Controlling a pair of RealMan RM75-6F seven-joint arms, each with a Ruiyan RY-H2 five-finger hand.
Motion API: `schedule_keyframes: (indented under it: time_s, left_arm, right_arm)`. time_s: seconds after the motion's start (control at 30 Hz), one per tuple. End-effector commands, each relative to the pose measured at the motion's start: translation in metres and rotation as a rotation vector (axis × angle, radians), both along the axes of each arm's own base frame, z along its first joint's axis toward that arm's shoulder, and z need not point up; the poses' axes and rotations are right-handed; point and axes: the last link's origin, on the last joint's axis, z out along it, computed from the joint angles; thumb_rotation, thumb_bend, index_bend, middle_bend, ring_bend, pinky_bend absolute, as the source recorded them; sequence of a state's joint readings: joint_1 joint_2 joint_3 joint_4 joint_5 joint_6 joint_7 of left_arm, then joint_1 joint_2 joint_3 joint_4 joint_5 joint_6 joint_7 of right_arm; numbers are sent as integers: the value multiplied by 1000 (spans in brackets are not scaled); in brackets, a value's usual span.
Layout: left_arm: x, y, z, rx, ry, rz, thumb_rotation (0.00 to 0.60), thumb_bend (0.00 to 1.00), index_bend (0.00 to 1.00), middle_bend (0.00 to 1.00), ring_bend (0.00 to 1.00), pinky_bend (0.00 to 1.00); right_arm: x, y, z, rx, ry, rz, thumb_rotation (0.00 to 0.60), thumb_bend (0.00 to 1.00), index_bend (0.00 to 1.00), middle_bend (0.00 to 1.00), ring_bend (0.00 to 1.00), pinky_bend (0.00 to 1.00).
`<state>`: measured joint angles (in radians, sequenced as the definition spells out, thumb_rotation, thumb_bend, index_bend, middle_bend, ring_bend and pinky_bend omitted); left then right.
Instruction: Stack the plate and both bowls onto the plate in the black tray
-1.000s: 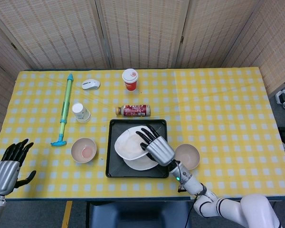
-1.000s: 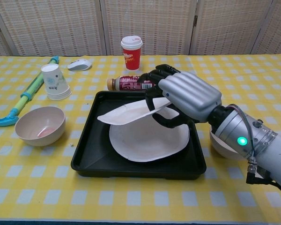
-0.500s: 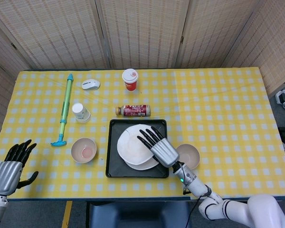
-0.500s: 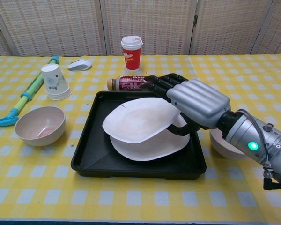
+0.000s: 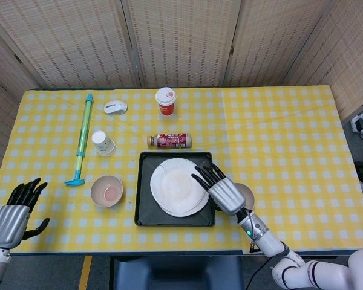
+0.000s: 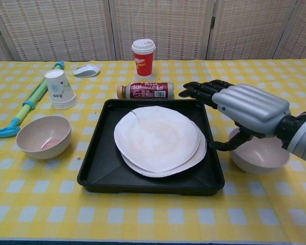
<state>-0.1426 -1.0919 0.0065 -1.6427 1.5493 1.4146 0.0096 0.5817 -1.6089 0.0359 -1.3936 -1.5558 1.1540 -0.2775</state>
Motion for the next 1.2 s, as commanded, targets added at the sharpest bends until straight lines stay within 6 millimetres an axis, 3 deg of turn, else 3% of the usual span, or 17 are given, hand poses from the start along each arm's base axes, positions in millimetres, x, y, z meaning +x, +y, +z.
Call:
schedule_keyframes:
  time_s: [0.03, 0.13, 0.3, 0.43, 0.63, 0.83, 1.2]
  left_arm:
    - [0, 0, 0, -1, 1, 2, 600, 357, 19, 32, 0, 0]
    - [0, 1, -1, -4, 5, 3, 600, 357, 19, 33, 0, 0]
    - [0, 2, -5, -9, 16, 4, 600, 357, 20, 32, 0, 0]
    - [1, 2, -8, -15, 23, 5, 600, 357, 20, 32, 0, 0]
    - [1, 4, -13, -31, 34, 5, 600, 357, 21, 33, 0, 0]
    - [1, 5, -15, -37, 41, 7, 600, 357, 23, 32, 0, 0]
    - [-1, 6, -15, -37, 59, 17, 600, 495, 46, 32, 0, 0]
  right_arm:
    - [-17, 11, 28, 20, -27, -66, 600, 292, 0, 0, 0, 0]
    - [-28, 21, 48, 35, -66, -81, 600, 289, 10, 0, 0, 0]
    - [-61, 41, 68, 42, -91, -78, 600, 284, 353, 0, 0, 0]
    - [-82, 56, 75, 16, -109, -55, 600, 285, 483, 2, 0, 0]
    - [-103, 66, 73, 15, -76, -73, 600, 285, 508, 7, 0, 0]
    - [-113, 61, 64, 30, -43, -111, 600, 286, 516, 9, 0, 0]
    - [-109, 46, 50, 49, 38, -99, 600, 363, 516, 15, 0, 0]
